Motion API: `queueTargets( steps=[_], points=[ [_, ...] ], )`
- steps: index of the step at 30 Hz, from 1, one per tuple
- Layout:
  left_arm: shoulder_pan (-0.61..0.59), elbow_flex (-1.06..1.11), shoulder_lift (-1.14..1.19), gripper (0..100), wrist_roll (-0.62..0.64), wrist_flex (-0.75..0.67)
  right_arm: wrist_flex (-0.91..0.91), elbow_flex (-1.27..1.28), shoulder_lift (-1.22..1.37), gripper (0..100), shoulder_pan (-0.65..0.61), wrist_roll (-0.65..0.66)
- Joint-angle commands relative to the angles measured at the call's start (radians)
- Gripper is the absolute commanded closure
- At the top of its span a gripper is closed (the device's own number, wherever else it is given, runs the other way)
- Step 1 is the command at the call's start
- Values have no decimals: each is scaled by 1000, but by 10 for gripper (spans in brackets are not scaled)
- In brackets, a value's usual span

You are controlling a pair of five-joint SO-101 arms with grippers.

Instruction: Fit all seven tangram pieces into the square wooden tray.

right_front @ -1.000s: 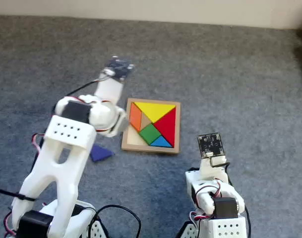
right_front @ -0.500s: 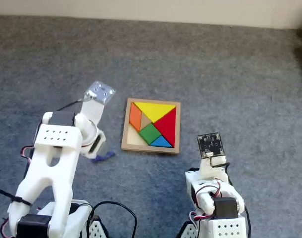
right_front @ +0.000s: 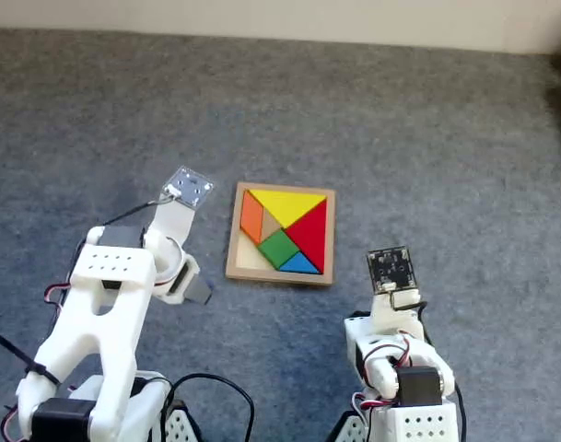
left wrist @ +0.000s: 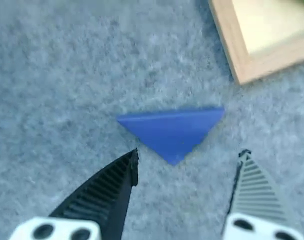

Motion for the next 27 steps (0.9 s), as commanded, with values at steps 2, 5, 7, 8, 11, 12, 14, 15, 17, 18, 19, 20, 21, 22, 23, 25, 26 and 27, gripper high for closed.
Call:
queueTargets(
  steps=[2,5,7,8,11,12,14,15,17,18,19,20,21,22,23,25,26,27],
  points=[
    [-10,-8,-19,698,-11,-48,10,143,-33,981,12,-5],
    [-12,-15,42,698,-6,-48,10,143,-33,981,12,-5],
    [-25,-36,120,699,2,-48,10,143,-33,981,12,-5],
    [-42,-53,165,700,29,-48,10,143,-33,981,12,-5],
    [-107,-134,271,709,172,-46,10,143,-33,981,12,-5],
    [-124,-157,297,709,218,-46,10,143,-33,981,12,-5],
    [-142,-189,325,709,296,-46,10,143,-33,981,12,-5],
    [-143,-197,328,709,336,-46,10,143,-33,981,12,-5],
    [-140,-200,329,709,431,-48,10,143,-33,981,12,-5],
    [-139,-200,329,709,483,-51,10,143,-33,981,12,-5],
    [-139,-203,331,709,531,-52,10,143,-33,981,12,-5],
    [-139,-205,331,709,574,-57,10,143,-33,981,12,-5],
    [-139,-209,334,711,612,-68,10,143,-33,981,12,-5],
    [-139,-214,334,712,646,-72,10,143,-33,981,12,-5],
    [-139,-216,334,712,680,-75,10,143,-33,981,12,-5],
    [-139,-217,329,712,720,-75,10,143,-33,981,12,-5],
    [-139,-219,329,712,732,-75,10,143,-33,981,12,-5],
    [-134,-219,329,712,744,-75,10,143,-33,981,12,-5]
  ],
)
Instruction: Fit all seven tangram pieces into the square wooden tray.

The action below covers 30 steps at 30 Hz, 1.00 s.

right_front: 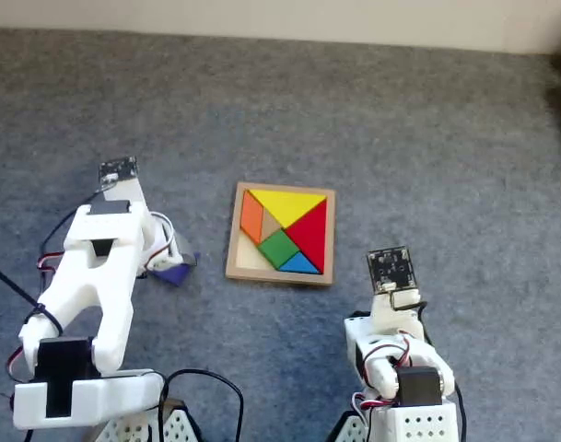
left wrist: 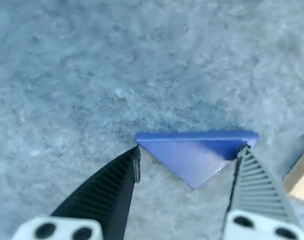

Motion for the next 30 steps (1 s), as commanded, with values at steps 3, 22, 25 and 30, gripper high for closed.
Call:
queueTargets(
  steps=[3,22,25,30],
  points=[
    [-1,-48,-8,712,135,-12,10,143,-33,981,12,-5],
    [2,42,5,713,385,-123,10,143,-33,981,12,-5],
    [2,82,4,743,381,-210,10,143,-33,981,12,-5],
    [28,82,4,870,377,-222,10,143,-33,981,12,-5]
  ],
)
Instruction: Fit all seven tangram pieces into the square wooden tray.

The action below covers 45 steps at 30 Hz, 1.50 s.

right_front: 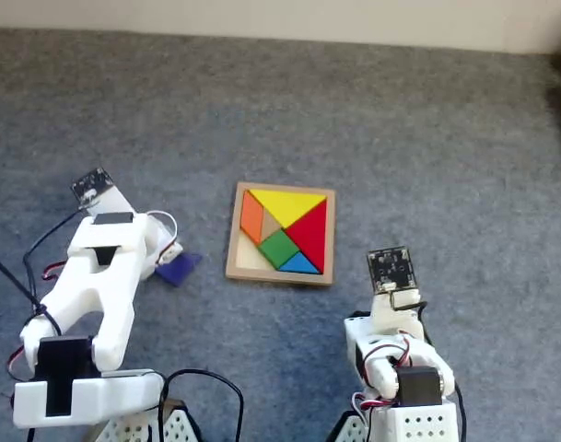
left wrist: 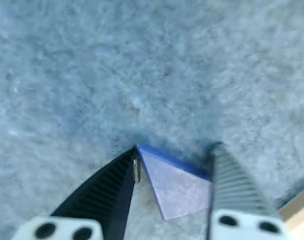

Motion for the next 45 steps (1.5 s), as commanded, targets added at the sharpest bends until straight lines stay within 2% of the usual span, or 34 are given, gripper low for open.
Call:
queueTargets(
  steps=[1,8,13,17,22,26,29,32,36,42,45],
  points=[
    [38,-4,-4,879,-2,-32,10,143,-33,981,12,-5],
    [67,-31,-4,885,-114,-69,10,143,-33,981,12,-5],
    [68,-90,-4,885,-348,-130,10,143,-33,981,12,-5],
    [116,-114,-4,883,-522,-170,10,143,-33,981,12,-5],
    [193,-124,-15,880,-563,-176,10,143,-33,981,12,-5],
    [194,-120,-22,883,-555,-175,10,143,-33,981,12,-5],
    [189,-120,-38,881,-436,-110,10,143,-33,981,10,-5],
    [189,-162,-73,880,-244,57,10,143,-33,981,10,-5],
    [196,-199,-111,880,-80,245,10,143,-33,981,10,-5],
    [189,-162,-94,880,104,275,10,143,-33,981,10,-5],
    [183,-159,-71,879,143,275,10,143,-33,981,10,-5]
  ],
)
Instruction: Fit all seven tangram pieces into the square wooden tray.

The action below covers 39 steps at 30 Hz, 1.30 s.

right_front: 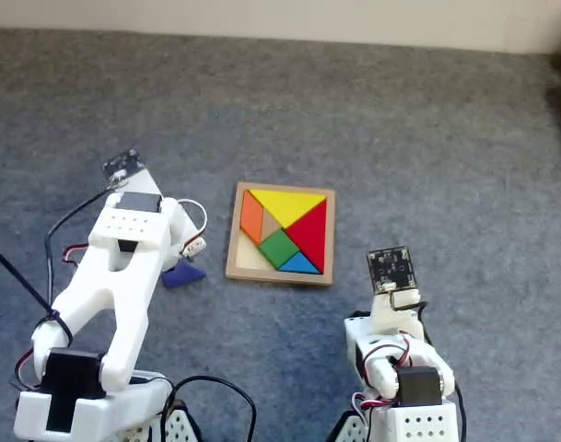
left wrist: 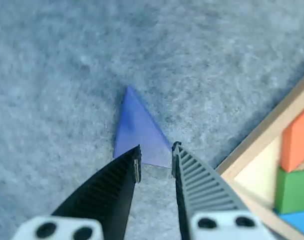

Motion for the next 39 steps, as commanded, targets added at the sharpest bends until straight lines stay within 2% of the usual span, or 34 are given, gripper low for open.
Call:
queueTargets(
  steps=[1,8,19,23,27,39],
  points=[
    [-7,-12,13,876,61,8,10,143,-33,981,10,-5],
    [-33,-10,139,669,66,12,10,143,-33,981,10,-5],
    [-88,-25,211,742,57,-6,10,143,-33,981,10,-5],
    [-88,-25,216,741,54,-21,10,143,-33,981,10,-5],
    [-90,-25,208,741,-15,-15,10,143,-33,981,10,-5],
    [-88,-16,217,741,-18,-20,10,143,-33,981,10,-5]
  ],
)
